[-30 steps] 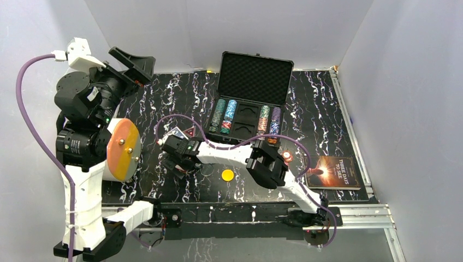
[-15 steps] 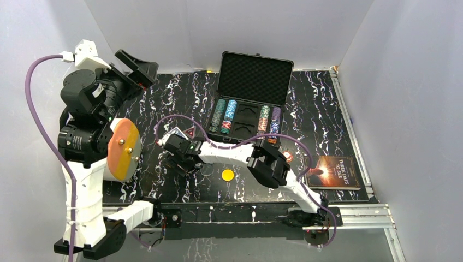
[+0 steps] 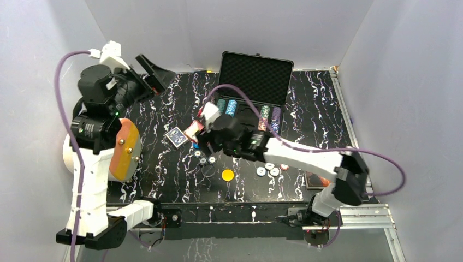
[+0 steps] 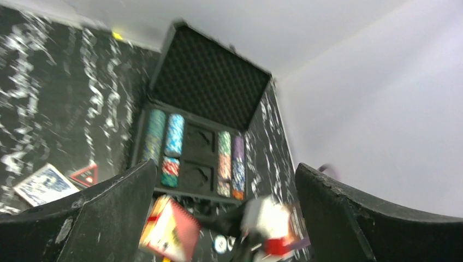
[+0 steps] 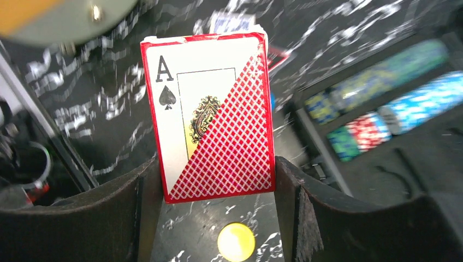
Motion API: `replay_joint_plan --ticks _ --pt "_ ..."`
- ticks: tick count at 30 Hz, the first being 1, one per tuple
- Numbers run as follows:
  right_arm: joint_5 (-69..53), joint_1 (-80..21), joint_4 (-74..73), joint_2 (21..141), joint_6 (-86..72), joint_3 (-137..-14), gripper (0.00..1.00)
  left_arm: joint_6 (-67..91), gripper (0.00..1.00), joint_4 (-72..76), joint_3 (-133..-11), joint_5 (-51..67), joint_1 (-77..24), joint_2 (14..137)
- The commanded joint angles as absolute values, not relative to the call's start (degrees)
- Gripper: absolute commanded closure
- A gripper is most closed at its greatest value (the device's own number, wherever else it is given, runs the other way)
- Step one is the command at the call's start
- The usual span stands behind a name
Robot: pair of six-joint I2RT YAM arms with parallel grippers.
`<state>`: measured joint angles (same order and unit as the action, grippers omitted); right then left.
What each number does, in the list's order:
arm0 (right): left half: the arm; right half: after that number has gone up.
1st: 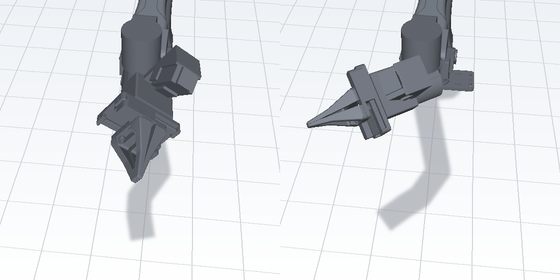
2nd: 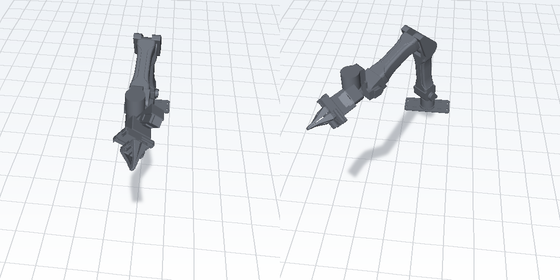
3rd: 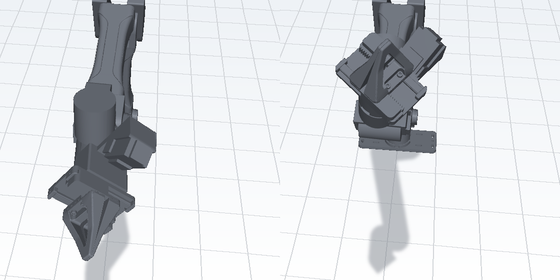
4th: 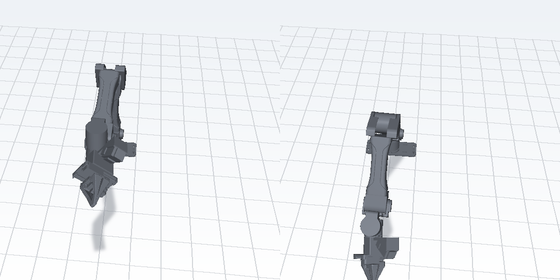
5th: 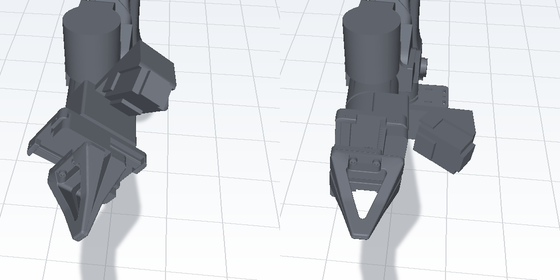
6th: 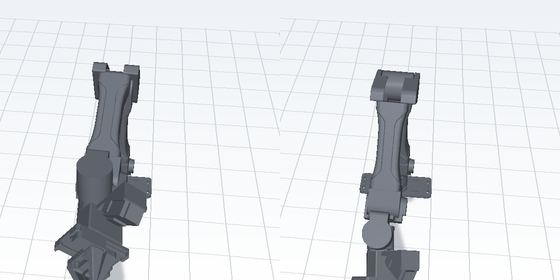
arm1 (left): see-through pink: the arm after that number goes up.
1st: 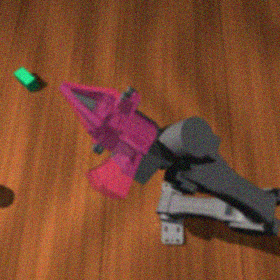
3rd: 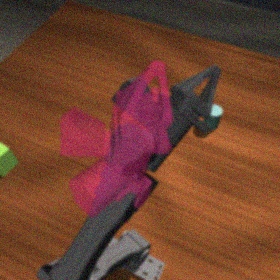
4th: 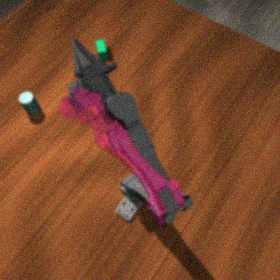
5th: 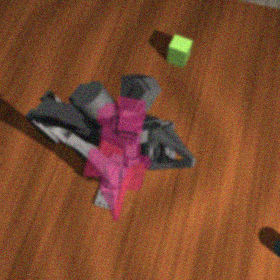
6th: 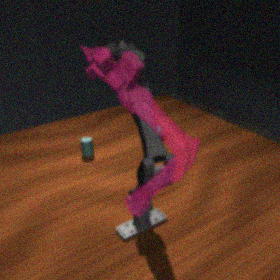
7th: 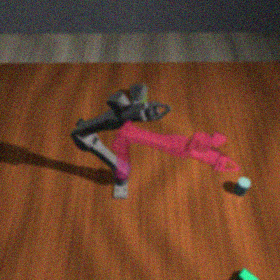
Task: Pack up texas hold em set
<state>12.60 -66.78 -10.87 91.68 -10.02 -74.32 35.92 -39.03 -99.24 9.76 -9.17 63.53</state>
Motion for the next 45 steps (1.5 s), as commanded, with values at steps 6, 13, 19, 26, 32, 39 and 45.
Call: replay_joint_plan --ticks 6,13,19,26,32,39,45 --pt "11.6 -56.1 -2.1 74.2 -12.0 -66.4 0.38 43.7 0.02 -29.9 -87.6 43.2 -9.2 69.1" --pt "5.5 -54.7 -2.7 69.8 -8.5 -66.6 0.38 52.8 0.08 -20.2 -76.6 53.3 -10.3 69.2" --pt "1.5 -54.7 -3.6 70.5 -6.8 -67.4 0.38 56.6 0.22 -19.4 -71.6 52.7 -13.7 68.9" --pt "-1.2 -54.8 -5.9 72.2 -4.5 -68.6 0.38 59.7 0.51 -17.7 -67.8 52.1 -16.2 68.6" --pt "-2.7 -54.7 -7.0 72.9 -3.9 -69.4 0.38 59.0 0.67 -17.7 -65.0 52.1 -16.5 67.9" --pt "-2.3 -54.7 -8.8 73.2 -6.0 -69.7 0.11 55.9 1.0 -17.2 -66.8 49.8 -16.7 68.2" --pt "3.4 -54.2 -10.6 69.6 -10.6 -67.7 0.02 53.5 1.0 -14.0 -66.7 38.0 -16.7 66.8"
